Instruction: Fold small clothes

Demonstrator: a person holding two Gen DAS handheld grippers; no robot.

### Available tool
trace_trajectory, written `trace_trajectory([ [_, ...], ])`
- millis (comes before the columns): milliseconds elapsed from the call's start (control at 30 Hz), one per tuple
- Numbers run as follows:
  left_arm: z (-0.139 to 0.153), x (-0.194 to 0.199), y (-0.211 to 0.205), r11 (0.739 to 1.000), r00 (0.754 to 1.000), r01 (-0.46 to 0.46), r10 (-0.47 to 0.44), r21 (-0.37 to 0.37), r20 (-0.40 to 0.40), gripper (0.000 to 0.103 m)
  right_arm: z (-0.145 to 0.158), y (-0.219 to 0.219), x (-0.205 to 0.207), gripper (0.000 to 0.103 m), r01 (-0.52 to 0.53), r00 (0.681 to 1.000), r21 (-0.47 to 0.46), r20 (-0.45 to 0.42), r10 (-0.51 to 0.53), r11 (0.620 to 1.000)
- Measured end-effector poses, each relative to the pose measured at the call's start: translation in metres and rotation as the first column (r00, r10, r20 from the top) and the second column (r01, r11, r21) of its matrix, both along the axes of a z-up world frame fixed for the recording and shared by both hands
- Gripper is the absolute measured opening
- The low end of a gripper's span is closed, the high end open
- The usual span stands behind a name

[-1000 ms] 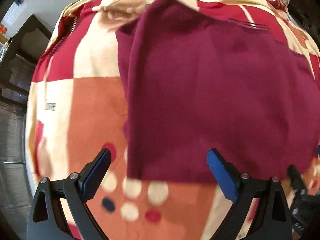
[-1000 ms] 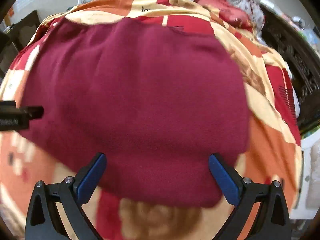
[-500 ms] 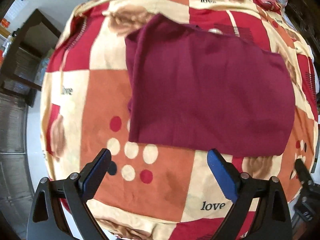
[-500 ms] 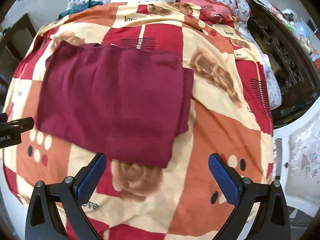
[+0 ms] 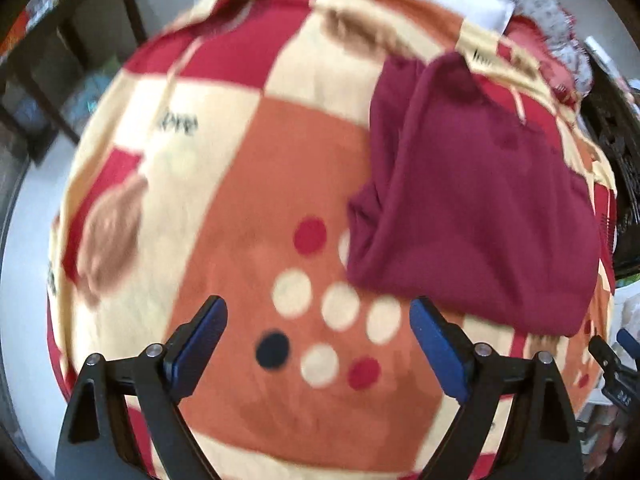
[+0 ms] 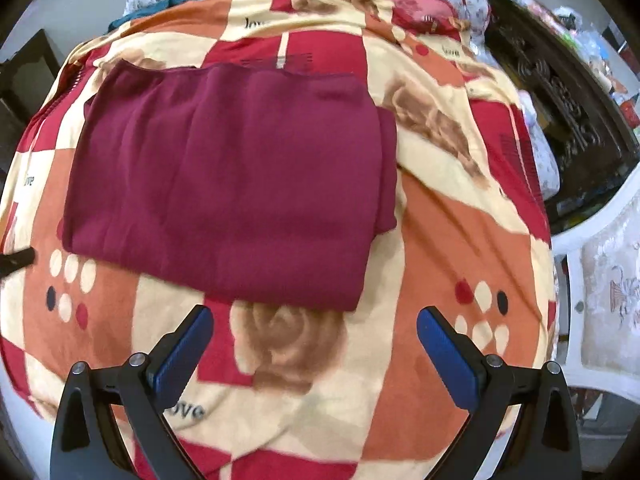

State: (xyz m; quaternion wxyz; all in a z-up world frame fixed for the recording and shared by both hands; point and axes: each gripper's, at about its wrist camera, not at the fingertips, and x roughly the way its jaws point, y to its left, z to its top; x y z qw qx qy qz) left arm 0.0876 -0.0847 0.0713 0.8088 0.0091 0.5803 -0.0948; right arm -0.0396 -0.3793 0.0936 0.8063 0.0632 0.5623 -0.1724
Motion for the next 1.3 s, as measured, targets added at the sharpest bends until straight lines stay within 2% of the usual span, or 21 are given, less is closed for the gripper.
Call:
trace_trajectory([
  [167,-0.013,0.003,0.01,0.999,0.994,-0.033,0.035,-0.022,0.108,0.092,-0.028,-0.002,0.007,0.103,-0.01,0.994,-0.03,0.11,0.014,0.999],
  [300,-0.026,0.01,0.022,0.993,0.978,-0.09,0.102,-0.074,0.18,0.092,-0.042,0.002,0.012,0.103,-0.017,0.979,-0.064,0.201,0.029,0.998],
  [433,-0.036,0.015,0.033,0.984,0.958,-0.099,0.134,-0.147,0.255,0.092,-0.051,0.016,0.016,0.103,-0.05,0.951,-0.125,0.297,0.086,0.991],
  [533,-0.046,0.017,0.033,0.979,0.955,-0.074,0.125,-0.191,0.267,0.092,-0.06,0.03,0.017,0.103,-0.076,0.919,-0.198,0.366,0.145,0.977],
  [633,-0.052,0.014,0.031,0.973,0.948,-0.034,0.104,-0.23,0.301,0.092,-0.069,0.034,0.015,0.103,-0.065,0.9,-0.231,0.407,0.157,0.971],
  [800,-0.052,0.003,0.026,0.972,0.913,0.039,0.059,-0.23,0.403,0.092,-0.078,0.029,0.008,0.103,-0.026,0.872,-0.259,0.465,0.149,0.965],
  [900,-0.052,-0.005,0.023,0.963,0.9,0.07,0.052,-0.26,0.433,0.092,-0.079,0.025,0.0,0.103,-0.001,0.852,-0.286,0.502,0.15,0.958],
  [1067,-0.037,-0.037,0.02,0.933,0.876,0.137,0.043,-0.333,0.481,0.092,-0.059,0.028,-0.029,0.103,0.055,0.779,-0.307,0.609,0.152,0.95],
  [1133,-0.03,-0.05,0.018,0.916,0.878,0.181,0.014,-0.358,0.478,0.092,-0.047,0.032,-0.046,0.103,0.082,0.753,-0.309,0.642,0.144,0.947],
  [1200,-0.026,-0.059,0.018,0.886,0.893,0.212,-0.004,-0.413,0.45,0.092,-0.034,0.036,-0.068,0.103,0.097,0.719,-0.302,0.68,0.143,0.948],
  [1233,-0.026,-0.065,0.017,0.884,0.907,0.218,-0.027,-0.414,0.421,0.092,-0.03,0.039,-0.08,0.103,0.103,0.707,-0.301,0.693,0.143,0.948],
  [1300,-0.029,-0.074,0.012,0.9,0.925,0.204,-0.049,-0.384,0.376,0.092,-0.022,0.044,-0.103,0.103,0.131,0.706,-0.298,0.698,0.122,0.946],
])
